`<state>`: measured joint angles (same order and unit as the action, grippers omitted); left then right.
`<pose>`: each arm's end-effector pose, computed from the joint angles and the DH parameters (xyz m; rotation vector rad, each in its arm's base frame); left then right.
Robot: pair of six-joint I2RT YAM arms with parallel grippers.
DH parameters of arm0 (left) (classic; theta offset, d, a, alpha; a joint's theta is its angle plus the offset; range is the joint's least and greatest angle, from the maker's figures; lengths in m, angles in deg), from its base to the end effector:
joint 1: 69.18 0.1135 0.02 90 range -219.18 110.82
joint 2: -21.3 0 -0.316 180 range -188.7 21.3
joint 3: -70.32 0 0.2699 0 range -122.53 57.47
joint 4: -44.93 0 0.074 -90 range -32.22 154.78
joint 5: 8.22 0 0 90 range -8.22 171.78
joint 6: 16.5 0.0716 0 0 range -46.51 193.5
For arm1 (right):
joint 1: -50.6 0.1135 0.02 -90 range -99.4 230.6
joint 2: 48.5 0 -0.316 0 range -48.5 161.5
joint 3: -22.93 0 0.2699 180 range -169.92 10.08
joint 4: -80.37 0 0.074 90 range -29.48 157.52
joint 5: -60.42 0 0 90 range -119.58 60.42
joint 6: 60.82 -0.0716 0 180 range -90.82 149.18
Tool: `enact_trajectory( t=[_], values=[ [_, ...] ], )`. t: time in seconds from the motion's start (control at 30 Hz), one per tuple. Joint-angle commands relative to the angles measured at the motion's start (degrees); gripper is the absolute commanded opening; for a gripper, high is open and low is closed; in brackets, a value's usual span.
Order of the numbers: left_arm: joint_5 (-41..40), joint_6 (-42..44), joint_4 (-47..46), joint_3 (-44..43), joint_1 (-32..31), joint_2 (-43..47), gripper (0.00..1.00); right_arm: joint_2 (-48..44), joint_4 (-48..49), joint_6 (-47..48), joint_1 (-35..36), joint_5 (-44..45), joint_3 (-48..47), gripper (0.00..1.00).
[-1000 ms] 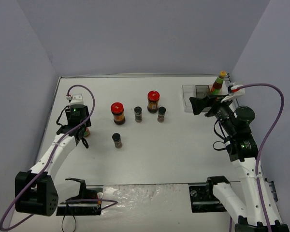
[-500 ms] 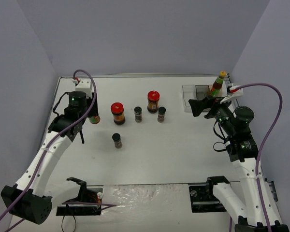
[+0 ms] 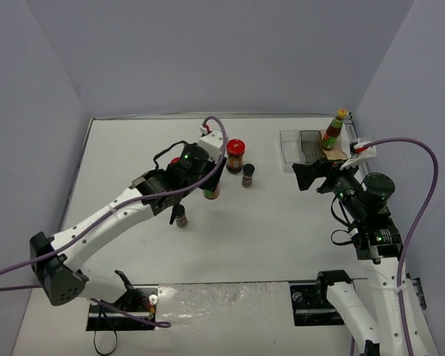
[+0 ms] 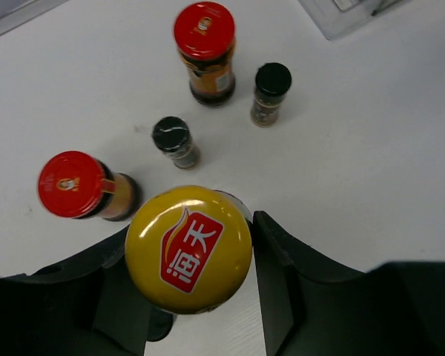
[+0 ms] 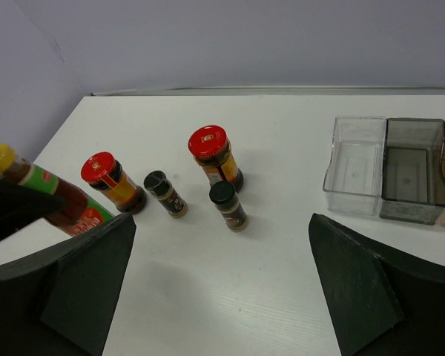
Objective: Organize the condiment bottles
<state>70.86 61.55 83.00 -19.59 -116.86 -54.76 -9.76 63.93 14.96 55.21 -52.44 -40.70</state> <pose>0.2373 -0.2404 0.4256 0.4993 1.9550 -0.4805 0.1541 0.0403 0.4454 -0.2128 1.4427 0.5525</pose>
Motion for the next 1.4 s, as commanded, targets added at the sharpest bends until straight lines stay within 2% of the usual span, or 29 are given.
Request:
enact_trajectory(
  t=[0.0,0.17,0.3,0.67,0.83,0.87,0.93,1.07,1.13,1.2,1.37],
  values=[
    [-3.1,0.2,-11.3,-4.7,-4.1,-4.3,0.00,-2.2,-0.5,2.1,0.3,1.6,-2.0,1.00],
    [-0.5,-0.5,-16.6,-6.1,-6.5,-13.0,0.00,-4.9,-2.2,3.0,0.3,3.1,-0.5,1.00],
    [0.8,-1.2,-20.3,-6.5,-6.8,-16.6,0.00,-5.6,-3.4,3.2,0.3,3.2,0.5,1.00],
    [1.0,-1.4,-31.6,3.6,-6.8,-17.3,0.00,-6.2,-3.4,3.1,0.4,2.4,3.7,1.00],
    [0.4,-1.5,-34.0,7.2,-6.8,-17.4,0.09,-6.3,-3.4,3.1,0.3,2.5,4.7,1.00],
    [0.4,-1.5,-34.5,7.8,-6.8,-17.5,0.12,-6.3,-3.4,3.1,0.3,2.7,5.0,1.00],
    [0.5,-1.7,-35.1,8.7,-6.7,-17.5,0.25,-6.3,-3.4,3.1,0.4,2.9,5.2,1.00],
    [1.1,-1.7,-33.9,8.6,-6.8,-16.2,0.74,-6.3,-3.4,3.2,0.4,2.9,5.2,1.00],
    [0.7,-1.5,-32.9,8.1,-6.8,-15.0,0.89,-5.9,-3.4,3.5,0.3,2.9,4.9,1.00],
    [0.0,-1.4,-31.0,6.8,-6.8,-13.5,0.97,-5.4,-3.4,3.7,0.4,3.1,4.8,1.00],
    [-0.1,-1.6,-26.0,2.8,-6.8,-7.5,0.97,-3.6,-2.8,4.1,0.4,2.0,4.7,1.00]
  ],
)
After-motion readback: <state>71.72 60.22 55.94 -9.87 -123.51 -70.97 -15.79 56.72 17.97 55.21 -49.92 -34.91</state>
